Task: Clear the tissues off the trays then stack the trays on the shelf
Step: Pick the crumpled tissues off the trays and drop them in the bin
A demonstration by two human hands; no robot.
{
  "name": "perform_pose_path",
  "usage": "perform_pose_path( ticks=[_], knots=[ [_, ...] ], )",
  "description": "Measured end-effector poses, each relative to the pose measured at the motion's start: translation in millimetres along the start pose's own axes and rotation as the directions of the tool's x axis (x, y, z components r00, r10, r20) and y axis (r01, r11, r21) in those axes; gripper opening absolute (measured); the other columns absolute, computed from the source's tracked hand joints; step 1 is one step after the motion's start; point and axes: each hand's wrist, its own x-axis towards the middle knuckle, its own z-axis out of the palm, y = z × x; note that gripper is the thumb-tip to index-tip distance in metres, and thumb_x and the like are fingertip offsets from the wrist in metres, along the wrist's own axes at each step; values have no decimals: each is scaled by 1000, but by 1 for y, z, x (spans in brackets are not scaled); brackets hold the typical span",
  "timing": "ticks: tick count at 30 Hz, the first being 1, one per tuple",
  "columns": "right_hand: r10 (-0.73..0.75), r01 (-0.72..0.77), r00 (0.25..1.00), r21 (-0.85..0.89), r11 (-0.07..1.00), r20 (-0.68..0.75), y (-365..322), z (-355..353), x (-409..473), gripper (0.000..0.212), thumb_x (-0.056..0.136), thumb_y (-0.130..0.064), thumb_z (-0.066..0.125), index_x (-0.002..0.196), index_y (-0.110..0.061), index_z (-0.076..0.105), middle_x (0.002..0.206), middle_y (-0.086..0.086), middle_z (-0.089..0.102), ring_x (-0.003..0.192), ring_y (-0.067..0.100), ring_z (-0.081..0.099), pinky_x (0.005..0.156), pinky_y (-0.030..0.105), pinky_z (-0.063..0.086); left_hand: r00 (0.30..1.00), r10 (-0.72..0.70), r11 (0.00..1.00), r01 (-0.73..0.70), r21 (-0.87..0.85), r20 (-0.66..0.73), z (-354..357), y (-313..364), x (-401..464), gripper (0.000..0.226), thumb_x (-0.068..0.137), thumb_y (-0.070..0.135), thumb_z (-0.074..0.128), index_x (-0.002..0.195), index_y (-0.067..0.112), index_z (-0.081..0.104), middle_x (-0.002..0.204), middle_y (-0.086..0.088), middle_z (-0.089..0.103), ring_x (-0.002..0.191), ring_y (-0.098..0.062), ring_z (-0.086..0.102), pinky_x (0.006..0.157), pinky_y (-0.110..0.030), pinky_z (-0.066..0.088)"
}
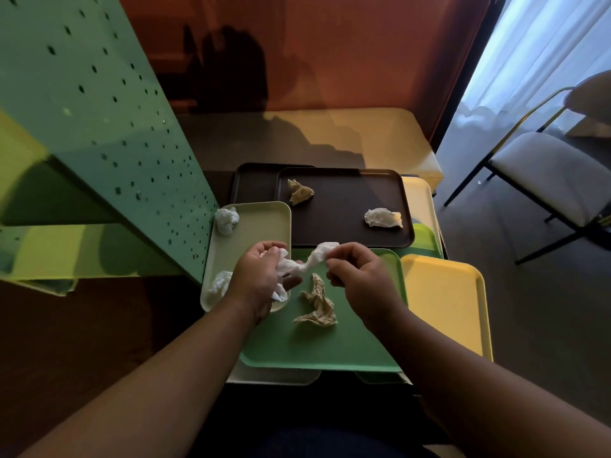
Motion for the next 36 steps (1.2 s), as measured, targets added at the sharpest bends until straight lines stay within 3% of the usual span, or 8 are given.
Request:
perform_pose_path(
  ticks=[3, 7, 11, 16, 19, 26, 30, 36],
  knots=[
    [-1, 4, 981, -18, 1000, 193, 1, 21, -3, 12, 80, -1, 69, 83, -12, 67, 78, 7, 66, 72, 18, 62, 69, 34, 55, 980, -36, 999, 39, -8, 193, -1, 0, -7, 25, 103, 24, 54, 109, 2, 62, 96, -32, 64, 75, -33, 64, 68, -46, 54],
    [21, 0, 927, -55, 998, 374, -1, 36, -3, 25, 76, 8, 65, 89, -13, 68, 81, 3, 70, 74, 9, 65, 72, 22, 53, 978, 82, 961, -129, 243, 193, -5, -5, -5, 22, 99, 30, 61, 104, 9, 64, 82, -16, 67, 58, -21, 60, 45, -26, 43],
    [60, -11, 986, -297, 955, 156, 7, 25, 3, 14, 86, 1, 67, 87, -12, 69, 82, 4, 66, 64, 6, 59, 63, 20, 49, 998, 59, 980, -60, 191, 7, -28, -6, 8, 16, 99, 27, 59, 92, 14, 64, 68, -6, 62, 54, -17, 56, 50, -28, 47],
    [188, 42, 967, -838, 544, 170, 35, 10, 9, 55, 89, -31, 71, 140, -27, 52, 131, 3, 50, 109, 24, 61, 88, 36, 56, 995, 21, 988, -5, 154, -100, -45, -6, 9, 31, 97, 34, 59, 70, 18, 54, 47, 3, 43, 38, -12, 34, 43, -22, 27],
    [249, 129, 944, -936, 328, 217, 44, 11, 9, 41, 94, -31, 64, 134, -27, 58, 124, 4, 57, 100, 24, 63, 82, 35, 56, 993, 36, 983, -16, 182, -109, -46, -10, 10, 41, 97, 44, 57, 66, 18, 52, 46, 2, 43, 36, -14, 35, 45, -24, 30],
    [-220, 272, 962, -528, 805, 161, 15, 42, 6, 7, 92, -12, 66, 95, -18, 66, 86, -2, 62, 70, 9, 54, 63, 21, 43, 998, 13, 969, -27, 246, 55, -51, -15, -4, 53, 94, 58, 54, 98, 6, 65, 64, -5, 57, 52, -17, 48, 54, -30, 38],
    [-239, 358, 926, -478, 802, 294, 8, 83, 0, 8, 93, -13, 65, 93, -21, 66, 88, -11, 55, 71, 10, 56, 64, 24, 47, 972, -33, 998, 18, 64, 232, -51, -10, -15, 55, 96, 59, 49, 112, 8, 64, 70, -2, 62, 52, -13, 54, 48, -25, 38],
    [-155, 307, 935, -510, 804, 319, 23, 108, 4, 36, 95, -38, 65, 130, -28, 64, 119, -12, 48, 97, 9, 57, 86, 34, 57, 990, -19, 997, 29, 68, -141, -95, -16, -11, 21, 102, 34, 50, 102, 17, 62, 96, -18, 73, 83, -35, 73, 75, -55, 59]
  ],
)
